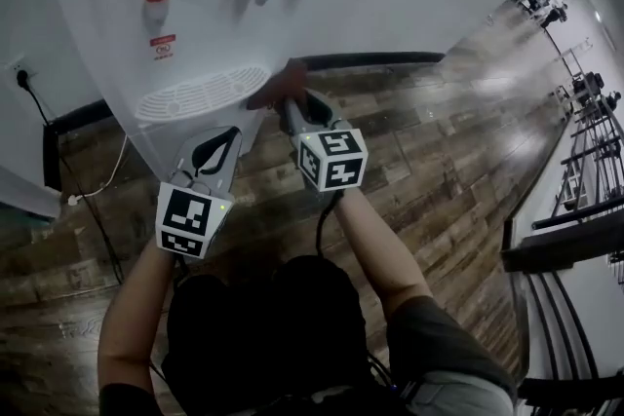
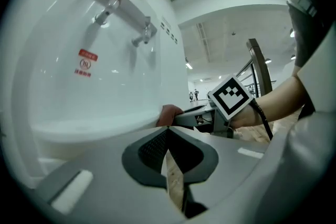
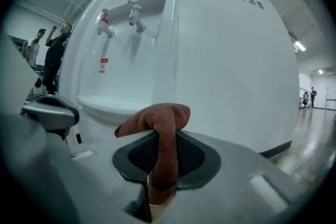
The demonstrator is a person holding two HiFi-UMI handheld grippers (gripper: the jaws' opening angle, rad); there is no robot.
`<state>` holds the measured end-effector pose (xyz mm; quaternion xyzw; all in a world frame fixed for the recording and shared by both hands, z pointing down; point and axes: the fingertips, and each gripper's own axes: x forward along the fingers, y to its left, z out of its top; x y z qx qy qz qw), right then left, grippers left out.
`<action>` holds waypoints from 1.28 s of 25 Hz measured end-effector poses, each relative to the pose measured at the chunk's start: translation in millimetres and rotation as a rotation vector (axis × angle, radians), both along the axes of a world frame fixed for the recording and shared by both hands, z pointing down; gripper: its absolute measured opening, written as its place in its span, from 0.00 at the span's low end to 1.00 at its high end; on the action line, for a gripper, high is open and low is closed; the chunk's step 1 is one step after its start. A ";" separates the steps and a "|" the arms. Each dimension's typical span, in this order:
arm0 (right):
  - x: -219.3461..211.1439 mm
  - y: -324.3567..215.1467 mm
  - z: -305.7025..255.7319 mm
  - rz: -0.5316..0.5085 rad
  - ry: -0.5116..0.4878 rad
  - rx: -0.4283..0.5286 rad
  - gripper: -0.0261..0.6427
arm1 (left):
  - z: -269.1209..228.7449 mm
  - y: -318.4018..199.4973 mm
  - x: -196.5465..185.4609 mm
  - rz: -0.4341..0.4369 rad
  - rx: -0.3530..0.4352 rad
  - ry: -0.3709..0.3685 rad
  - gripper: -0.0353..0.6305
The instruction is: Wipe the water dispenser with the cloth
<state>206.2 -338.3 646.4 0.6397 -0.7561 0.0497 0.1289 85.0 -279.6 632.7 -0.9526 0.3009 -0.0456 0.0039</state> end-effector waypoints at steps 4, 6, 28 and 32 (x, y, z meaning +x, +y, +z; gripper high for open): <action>8.8 -8.1 -45.9 0.026 0.002 0.073 0.14 | -36.2 -0.9 -4.0 0.002 0.031 0.037 0.08; 10.2 -10.9 -71.4 0.031 -0.004 0.115 0.14 | -54.2 1.0 -4.8 0.008 0.058 0.043 0.08; 20.1 -31.8 -333.0 0.049 0.008 0.484 0.14 | -277.8 20.1 -16.9 0.008 0.241 0.205 0.08; 20.6 -28.4 -369.9 0.044 -0.004 0.540 0.14 | -297.7 25.0 -23.1 -0.036 0.323 0.189 0.08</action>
